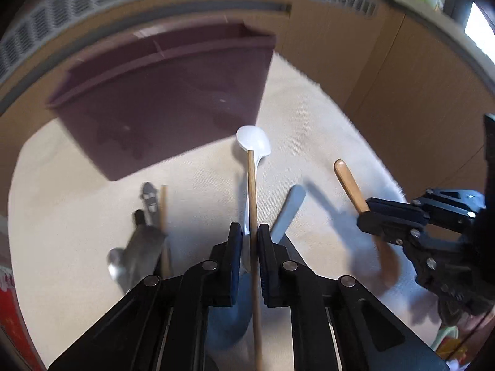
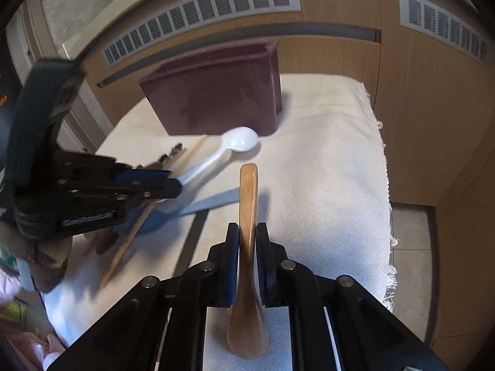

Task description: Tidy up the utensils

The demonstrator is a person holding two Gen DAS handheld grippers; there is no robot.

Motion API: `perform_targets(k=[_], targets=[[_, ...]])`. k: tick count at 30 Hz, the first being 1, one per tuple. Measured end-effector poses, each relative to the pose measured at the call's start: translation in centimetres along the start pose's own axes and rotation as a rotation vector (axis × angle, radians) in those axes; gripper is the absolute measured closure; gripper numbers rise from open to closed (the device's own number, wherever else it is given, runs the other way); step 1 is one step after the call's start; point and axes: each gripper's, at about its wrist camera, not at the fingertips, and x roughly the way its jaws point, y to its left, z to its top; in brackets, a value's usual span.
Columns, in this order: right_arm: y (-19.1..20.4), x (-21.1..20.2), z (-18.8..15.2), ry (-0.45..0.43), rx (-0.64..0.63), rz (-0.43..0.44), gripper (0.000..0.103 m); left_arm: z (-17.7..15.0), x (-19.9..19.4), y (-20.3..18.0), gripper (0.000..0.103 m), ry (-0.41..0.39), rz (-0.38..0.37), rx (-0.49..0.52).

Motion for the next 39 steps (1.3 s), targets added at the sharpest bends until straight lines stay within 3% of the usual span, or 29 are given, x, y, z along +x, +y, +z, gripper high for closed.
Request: perform_targets(k=[6, 11, 19, 27, 39], targets=[[1.4, -2.9, 0.0, -0.097, 0.023, 0.003, 0.093, -3.1, -6.5, 2.1, 0.092, -0.244, -0.014, -0.142], [2.7, -4.6, 0.3, -0.125, 0.011, -0.014, 0.093, -3.5, -9.1, 2.0, 0.092, -0.32, -0.041, -0.159], [3.5, -6.2, 0.3, -0.147, -0.01, -0.031, 0.093, -5.8, -14.0, 1.6, 0.092, -0.379, -0.036, -0.133], [4.4, -7.9, 0.1, -0.179, -0.023, -0.053, 0.093, -5.8, -16.4, 0.4, 0.092, -0.438, -0.003, -0.081], [3.7, -8.6, -0.4, -0.204, 0.044, -0.062, 0.093, -4.7, -13.8, -0.2, 0.092, -0.331, -0.021, -0.077]])
